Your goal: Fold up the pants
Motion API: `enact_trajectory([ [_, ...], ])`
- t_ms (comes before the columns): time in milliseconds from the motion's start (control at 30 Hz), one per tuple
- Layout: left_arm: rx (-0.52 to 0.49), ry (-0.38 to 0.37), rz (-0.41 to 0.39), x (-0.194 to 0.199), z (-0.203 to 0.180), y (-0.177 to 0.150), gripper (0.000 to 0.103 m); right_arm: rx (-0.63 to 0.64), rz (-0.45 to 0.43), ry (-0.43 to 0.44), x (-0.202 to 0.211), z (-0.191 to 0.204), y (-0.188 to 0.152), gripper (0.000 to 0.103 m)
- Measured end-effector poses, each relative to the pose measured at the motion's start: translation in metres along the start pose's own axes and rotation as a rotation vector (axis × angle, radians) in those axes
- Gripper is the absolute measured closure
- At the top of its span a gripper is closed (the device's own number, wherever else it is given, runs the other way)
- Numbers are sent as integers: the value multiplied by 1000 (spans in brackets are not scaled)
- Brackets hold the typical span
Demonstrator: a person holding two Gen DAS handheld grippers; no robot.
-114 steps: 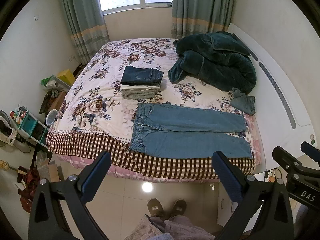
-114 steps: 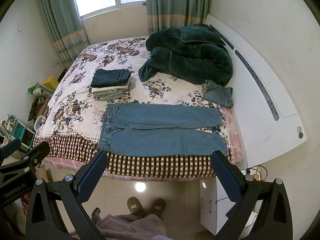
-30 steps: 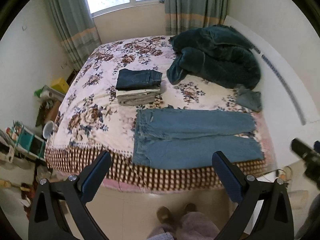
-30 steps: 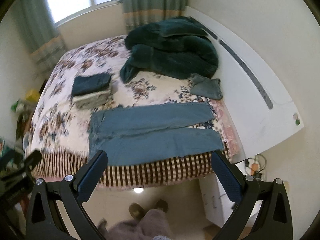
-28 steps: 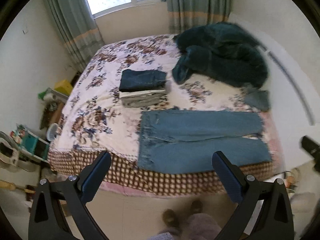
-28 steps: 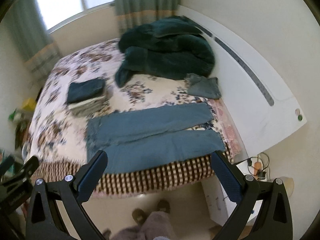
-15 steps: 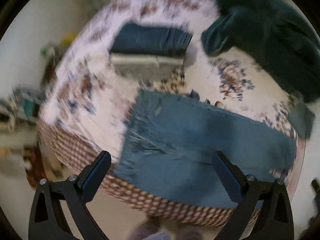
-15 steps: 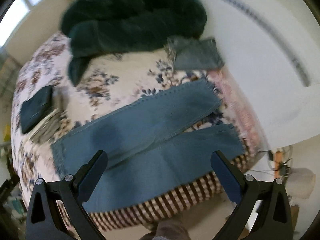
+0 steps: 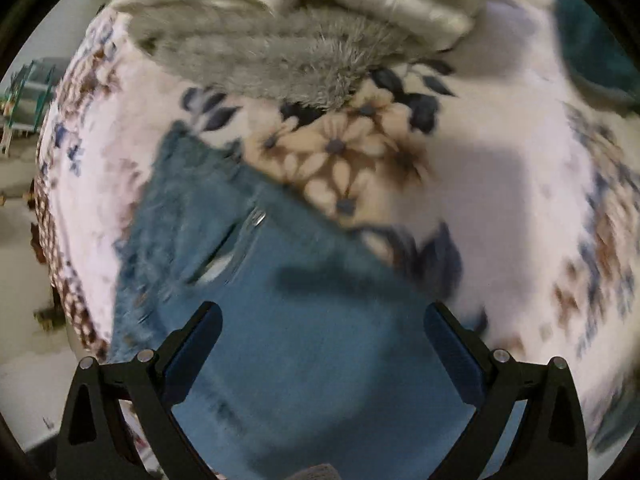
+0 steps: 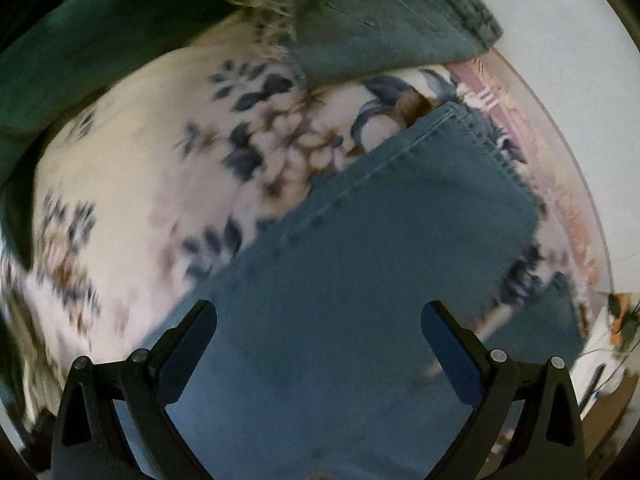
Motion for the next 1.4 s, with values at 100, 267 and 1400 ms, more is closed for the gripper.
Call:
enact_trajectory([
  [100, 35, 34, 34, -24, -4, 21, 0, -76, 10, -14, -31, -2, 23, 0],
  [267, 18, 53, 50, -41, -7, 25, 0, -186, 58, -62, -84, -1, 49, 0],
  [1400, -59, -421, -113, 28, 206, -309, 97, -9, -153, -118, 75, -176, -84, 98],
])
Point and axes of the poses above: each gripper's, at about its wrist camera, not at the fingertips, and x roughly against the way its jaws point, z to its left, y to its top, the point moved 6 cm from there along -x, roughly the way its jaws point, and after that the axes turned 9 degrees about -x, right-handed, at the moved point
